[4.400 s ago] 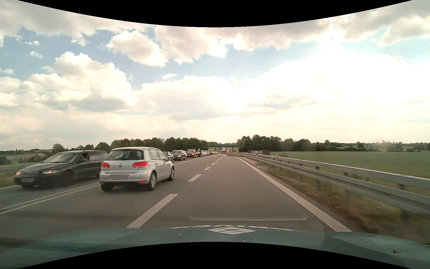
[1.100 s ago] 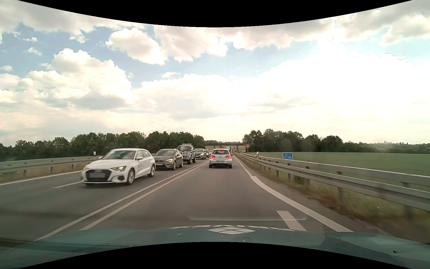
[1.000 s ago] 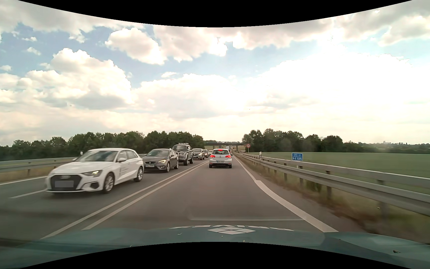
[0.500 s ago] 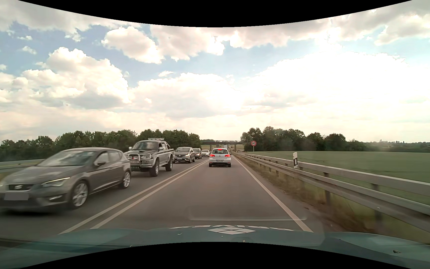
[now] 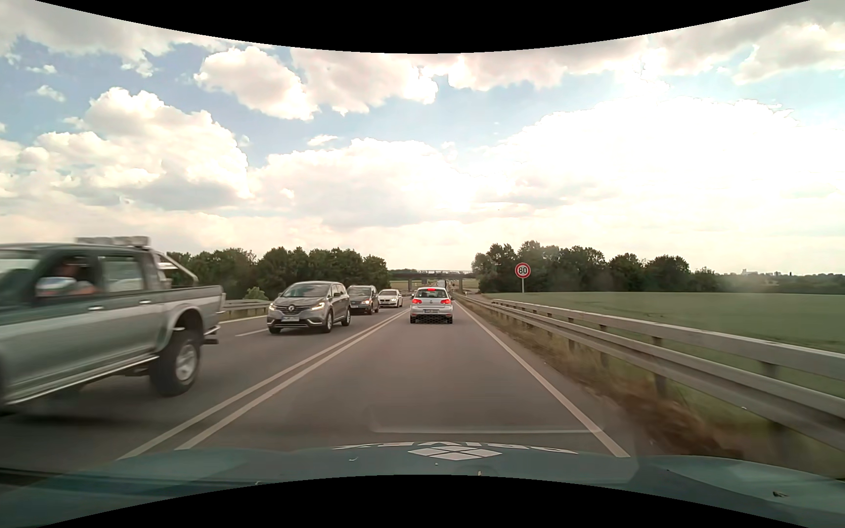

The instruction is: Follow the waypoints while adhering to traffic rules and regulations

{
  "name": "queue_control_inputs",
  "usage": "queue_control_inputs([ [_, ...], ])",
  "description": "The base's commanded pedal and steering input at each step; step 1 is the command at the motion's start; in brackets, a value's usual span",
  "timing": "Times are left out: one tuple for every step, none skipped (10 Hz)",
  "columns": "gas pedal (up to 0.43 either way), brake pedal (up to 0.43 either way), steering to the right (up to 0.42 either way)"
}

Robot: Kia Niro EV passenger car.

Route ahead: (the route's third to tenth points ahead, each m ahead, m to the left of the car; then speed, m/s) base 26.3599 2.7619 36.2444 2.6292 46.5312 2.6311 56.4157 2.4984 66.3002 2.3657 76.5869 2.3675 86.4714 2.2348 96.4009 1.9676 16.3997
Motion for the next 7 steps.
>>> queue_control_inputs([
  [0.000,0.000,0.001],
  [0.000,0.000,0.001],
  [0.000,0.000,0.001],
  [0.000,0.000,0.001],
  [0.000,0.000,0.001],
  [0.000,0.000,0.001],
  [0.000,0.000,0.001],
])
